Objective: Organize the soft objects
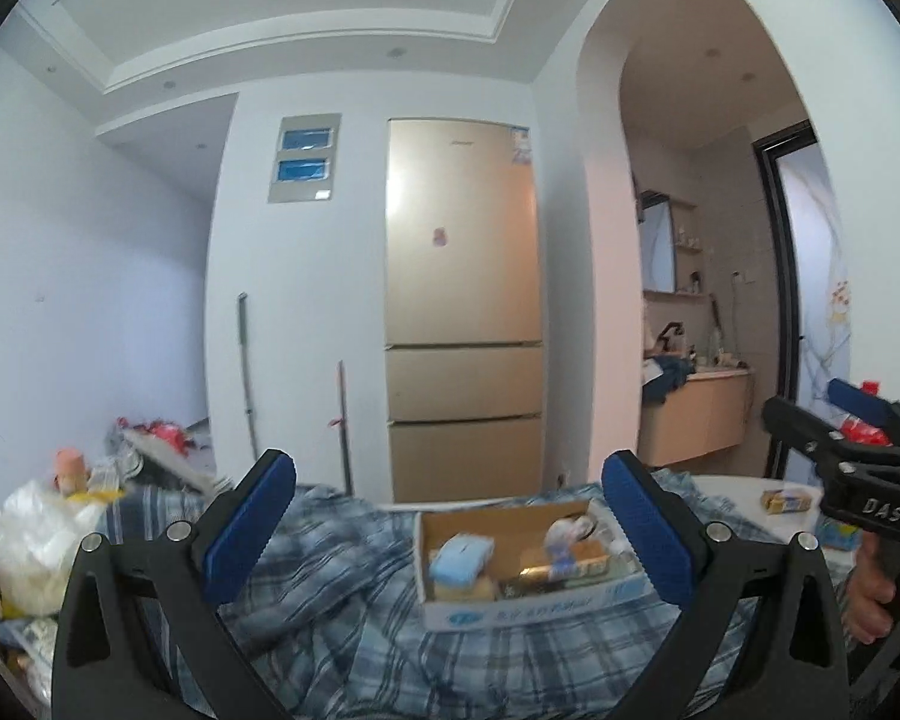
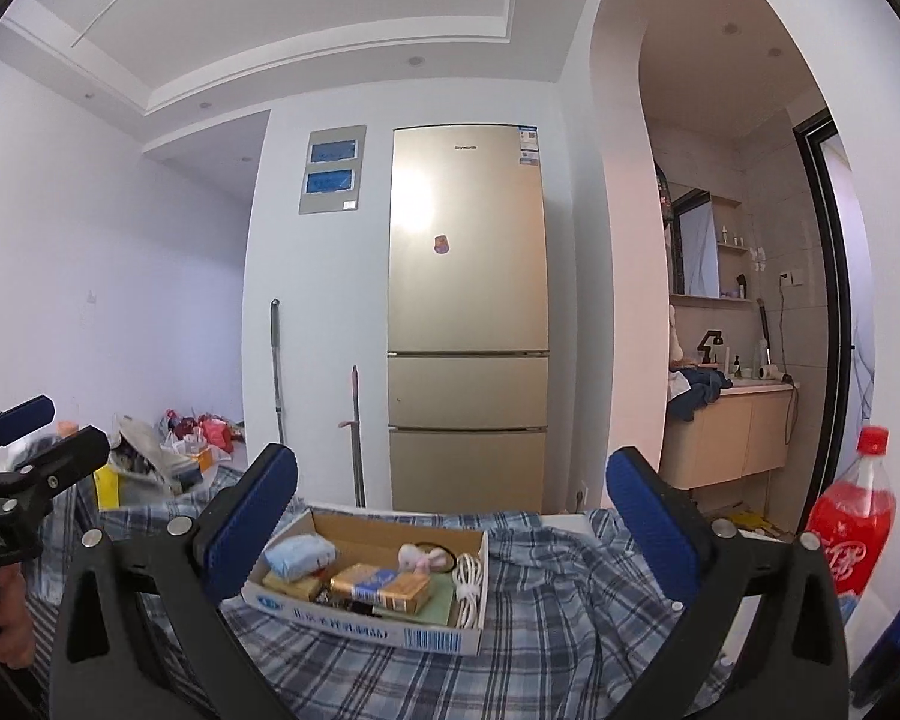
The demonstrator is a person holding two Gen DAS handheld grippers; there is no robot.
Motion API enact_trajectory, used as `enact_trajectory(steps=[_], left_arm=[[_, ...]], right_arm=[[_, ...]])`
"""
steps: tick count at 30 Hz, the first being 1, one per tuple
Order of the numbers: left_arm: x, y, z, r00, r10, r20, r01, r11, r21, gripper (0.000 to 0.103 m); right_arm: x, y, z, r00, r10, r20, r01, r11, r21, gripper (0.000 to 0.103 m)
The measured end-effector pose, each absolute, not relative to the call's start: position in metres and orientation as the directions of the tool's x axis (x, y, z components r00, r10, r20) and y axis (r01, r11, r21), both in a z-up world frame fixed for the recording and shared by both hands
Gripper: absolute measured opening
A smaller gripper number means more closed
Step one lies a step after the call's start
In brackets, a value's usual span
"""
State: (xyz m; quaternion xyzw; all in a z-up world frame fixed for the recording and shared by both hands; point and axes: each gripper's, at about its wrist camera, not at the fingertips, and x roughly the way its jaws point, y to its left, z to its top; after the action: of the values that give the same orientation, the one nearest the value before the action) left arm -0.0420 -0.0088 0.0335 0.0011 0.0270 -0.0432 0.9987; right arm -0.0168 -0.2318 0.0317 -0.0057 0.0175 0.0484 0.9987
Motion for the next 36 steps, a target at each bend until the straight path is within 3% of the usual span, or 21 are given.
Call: enact_trajectory(steps=[10,36], left_arm=[[-0.025,0.003,0.0,0.999,-0.01,-0.05,0.009,1.0,-0.016,0.103],[-0.032,-0.004,-0.006,0.999,-0.032,-0.037,0.034,0.999,0.038,0.103]], right_arm=[[-0.017,-0.234,0.006,0.996,0.079,-0.052,-0.079,0.997,-0.004,0.103],[-0.017,-0.24,0.0,0.994,0.065,-0.084,-0.064,0.998,0.013,0.103]])
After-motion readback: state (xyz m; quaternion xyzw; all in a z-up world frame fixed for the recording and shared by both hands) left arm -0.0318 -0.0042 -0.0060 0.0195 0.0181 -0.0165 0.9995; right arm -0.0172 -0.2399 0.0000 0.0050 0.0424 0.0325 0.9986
